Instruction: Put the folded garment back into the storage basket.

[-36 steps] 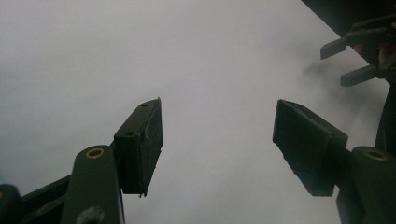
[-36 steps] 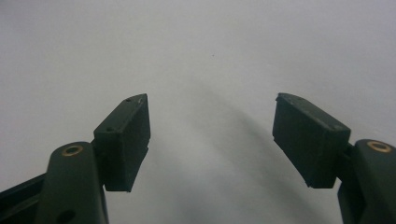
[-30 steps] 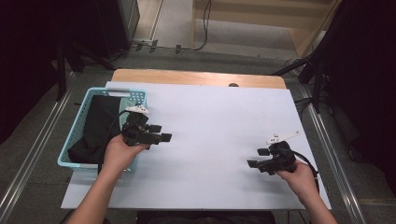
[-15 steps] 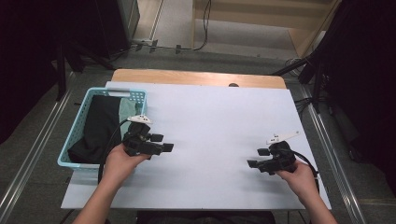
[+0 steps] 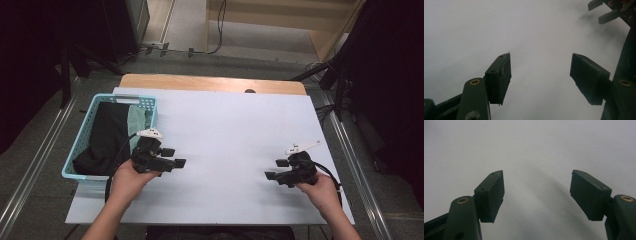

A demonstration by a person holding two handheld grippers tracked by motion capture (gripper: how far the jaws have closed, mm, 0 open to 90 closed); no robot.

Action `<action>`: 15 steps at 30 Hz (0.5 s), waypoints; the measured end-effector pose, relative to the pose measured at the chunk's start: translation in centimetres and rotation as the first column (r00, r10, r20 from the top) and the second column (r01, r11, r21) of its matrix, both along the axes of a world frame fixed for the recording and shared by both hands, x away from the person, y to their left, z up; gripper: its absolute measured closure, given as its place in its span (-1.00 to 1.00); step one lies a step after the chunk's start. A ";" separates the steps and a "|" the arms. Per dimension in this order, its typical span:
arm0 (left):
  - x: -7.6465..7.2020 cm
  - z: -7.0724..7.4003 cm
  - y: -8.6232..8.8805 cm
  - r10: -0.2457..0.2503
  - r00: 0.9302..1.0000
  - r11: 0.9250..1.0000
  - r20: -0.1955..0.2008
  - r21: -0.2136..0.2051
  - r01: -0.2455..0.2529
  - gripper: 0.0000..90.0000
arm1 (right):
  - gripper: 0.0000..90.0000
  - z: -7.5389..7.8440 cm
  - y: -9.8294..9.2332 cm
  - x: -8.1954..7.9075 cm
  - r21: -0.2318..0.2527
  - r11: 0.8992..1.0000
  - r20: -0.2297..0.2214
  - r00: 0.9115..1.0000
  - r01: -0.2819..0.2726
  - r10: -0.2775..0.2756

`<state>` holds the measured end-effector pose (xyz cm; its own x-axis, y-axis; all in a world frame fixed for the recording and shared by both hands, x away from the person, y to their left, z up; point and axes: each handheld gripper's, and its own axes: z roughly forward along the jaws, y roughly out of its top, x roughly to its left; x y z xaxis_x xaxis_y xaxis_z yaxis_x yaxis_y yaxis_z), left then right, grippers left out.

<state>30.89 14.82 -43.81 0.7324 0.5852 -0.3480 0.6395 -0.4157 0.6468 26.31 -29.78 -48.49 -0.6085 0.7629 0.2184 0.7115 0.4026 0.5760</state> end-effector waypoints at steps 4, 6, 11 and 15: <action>0.1 -0.1 0.0 -0.003 1.000 1.000 -0.009 -0.003 0.003 -0.24 | -0.42 0.0 0.0 0.0 0.000 1.000 0.002 1.000 0.002 -0.002; 0.2 -0.2 0.0 -0.005 1.000 1.000 -0.021 0.005 0.005 -0.24 | -0.42 0.0 0.0 0.0 0.001 1.000 0.000 1.000 0.000 0.000; 0.3 -0.3 -0.2 -0.017 1.000 1.000 -0.025 0.023 0.018 -0.23 | -0.42 0.0 0.0 0.0 0.000 1.000 -0.002 1.000 0.000 0.000; 0.4 -0.3 -0.3 -0.019 0.999 0.999 -0.038 0.027 0.020 -0.23 | -0.42 0.0 0.0 0.0 -0.003 1.000 -0.006 1.000 0.001 -0.001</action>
